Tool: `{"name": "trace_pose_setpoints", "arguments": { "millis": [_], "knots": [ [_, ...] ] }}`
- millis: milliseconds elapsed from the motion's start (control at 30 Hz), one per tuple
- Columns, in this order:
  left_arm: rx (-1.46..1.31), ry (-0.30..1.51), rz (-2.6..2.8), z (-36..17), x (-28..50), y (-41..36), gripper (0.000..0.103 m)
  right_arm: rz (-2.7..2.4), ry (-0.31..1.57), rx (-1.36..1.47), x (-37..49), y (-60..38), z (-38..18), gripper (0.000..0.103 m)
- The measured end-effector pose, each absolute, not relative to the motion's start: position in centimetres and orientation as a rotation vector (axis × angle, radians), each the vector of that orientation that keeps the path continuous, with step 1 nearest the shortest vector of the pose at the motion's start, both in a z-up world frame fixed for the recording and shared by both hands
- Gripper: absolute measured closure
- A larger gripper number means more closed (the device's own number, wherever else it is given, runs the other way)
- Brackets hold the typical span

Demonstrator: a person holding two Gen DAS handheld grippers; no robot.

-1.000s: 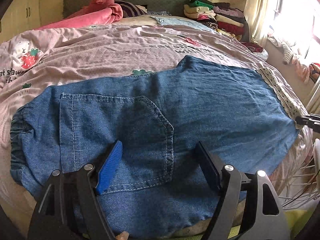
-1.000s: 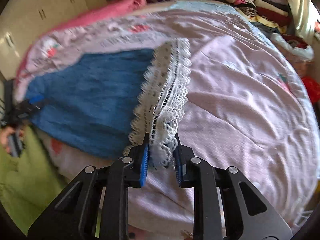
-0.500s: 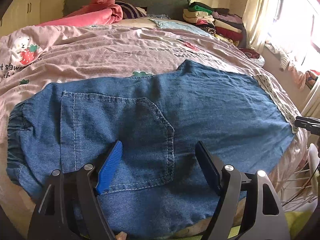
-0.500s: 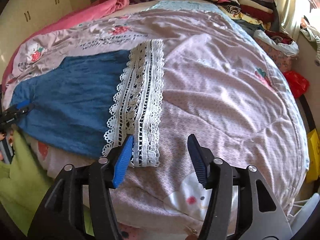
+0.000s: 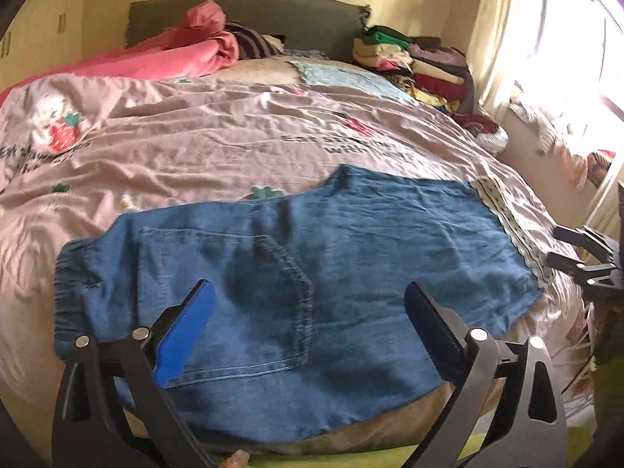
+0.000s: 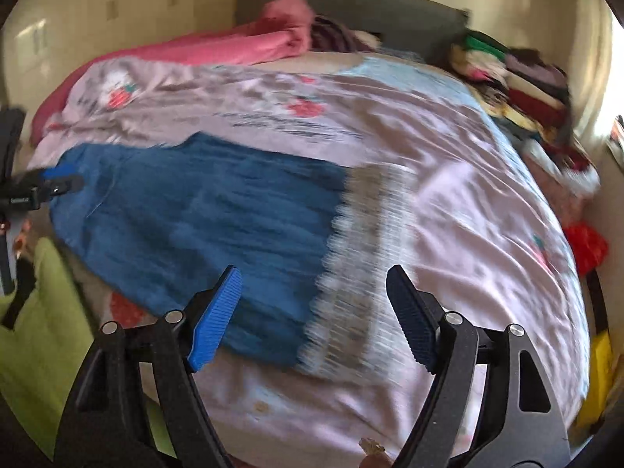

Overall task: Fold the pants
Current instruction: 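Smooth the folded pants with both open tools and withdraw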

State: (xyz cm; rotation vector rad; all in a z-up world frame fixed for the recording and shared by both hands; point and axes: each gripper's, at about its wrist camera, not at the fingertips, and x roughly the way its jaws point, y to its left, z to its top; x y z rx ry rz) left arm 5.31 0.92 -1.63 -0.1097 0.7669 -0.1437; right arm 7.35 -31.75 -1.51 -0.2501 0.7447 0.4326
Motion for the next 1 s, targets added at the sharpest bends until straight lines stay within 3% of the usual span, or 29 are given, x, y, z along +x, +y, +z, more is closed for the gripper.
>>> {"name": "trace_pose_setpoints", "arguments": {
  "millis": [333,533,1000],
  "knots": [
    [-0.001,0.86,-0.186,-3.6,9.7,-3.0,0.005,0.581,0.82,-0.355,11.2,-23.4,-5.0,0.033],
    [-0.026,0.897,-0.148,-6.0,10.5,-1.2,0.005,0.451,0.9,-0.277,13.4,-28.0,-6.4,0.027],
    [-0.106,0.864,-0.172,-5.2,9.5,-0.2,0.005,0.405,0.854,-0.185,12.7,-31.0,-4.5,0.027]
  ]
}}
